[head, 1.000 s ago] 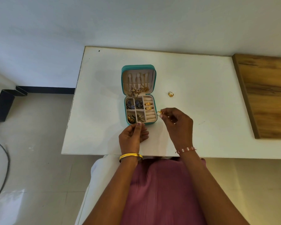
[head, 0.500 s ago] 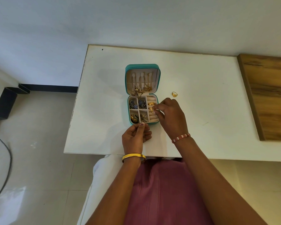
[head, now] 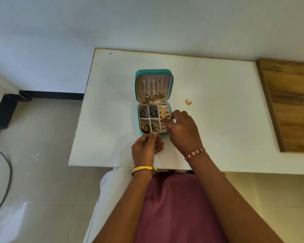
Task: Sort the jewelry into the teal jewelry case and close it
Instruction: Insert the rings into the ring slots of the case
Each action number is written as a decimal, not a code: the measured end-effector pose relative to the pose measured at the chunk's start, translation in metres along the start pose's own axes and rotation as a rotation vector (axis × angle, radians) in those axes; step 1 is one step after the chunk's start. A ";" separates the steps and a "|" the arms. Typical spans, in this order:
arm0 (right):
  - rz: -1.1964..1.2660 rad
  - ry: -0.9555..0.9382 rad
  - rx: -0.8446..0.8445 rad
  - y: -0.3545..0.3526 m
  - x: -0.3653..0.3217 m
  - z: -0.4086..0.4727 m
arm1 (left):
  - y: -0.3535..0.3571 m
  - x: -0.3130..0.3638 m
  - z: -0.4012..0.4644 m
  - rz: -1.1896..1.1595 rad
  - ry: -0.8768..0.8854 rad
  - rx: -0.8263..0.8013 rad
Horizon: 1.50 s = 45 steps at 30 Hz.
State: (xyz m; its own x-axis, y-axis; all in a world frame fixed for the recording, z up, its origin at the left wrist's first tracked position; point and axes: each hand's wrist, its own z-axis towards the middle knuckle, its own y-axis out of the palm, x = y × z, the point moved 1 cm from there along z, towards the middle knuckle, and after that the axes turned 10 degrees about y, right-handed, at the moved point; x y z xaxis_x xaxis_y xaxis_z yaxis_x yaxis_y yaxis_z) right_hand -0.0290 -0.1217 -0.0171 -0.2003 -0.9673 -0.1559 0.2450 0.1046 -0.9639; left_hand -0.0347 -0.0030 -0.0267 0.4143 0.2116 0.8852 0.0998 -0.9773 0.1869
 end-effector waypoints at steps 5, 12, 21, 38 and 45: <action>0.175 0.086 -0.017 0.000 0.008 -0.006 | 0.000 0.000 0.000 -0.005 -0.001 -0.005; 0.504 0.613 0.075 0.008 0.044 0.021 | -0.001 -0.001 0.002 -0.022 -0.018 -0.016; 0.425 0.705 0.015 0.021 0.058 0.043 | -0.001 -0.002 0.002 -0.022 -0.021 -0.015; 0.962 0.695 -0.214 -0.018 -0.011 -0.034 | 0.001 -0.001 -0.004 0.082 0.044 -0.073; 1.064 0.700 -0.383 -0.018 -0.016 -0.042 | -0.002 0.000 -0.003 0.146 0.099 -0.132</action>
State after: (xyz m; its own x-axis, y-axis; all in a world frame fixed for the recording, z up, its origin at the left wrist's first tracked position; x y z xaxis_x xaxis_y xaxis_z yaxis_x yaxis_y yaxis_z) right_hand -0.0697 -0.0989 -0.0065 -0.5500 -0.0642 -0.8327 0.3275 0.9006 -0.2857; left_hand -0.0374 -0.0012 -0.0258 0.3243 0.0721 0.9432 -0.0770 -0.9918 0.1023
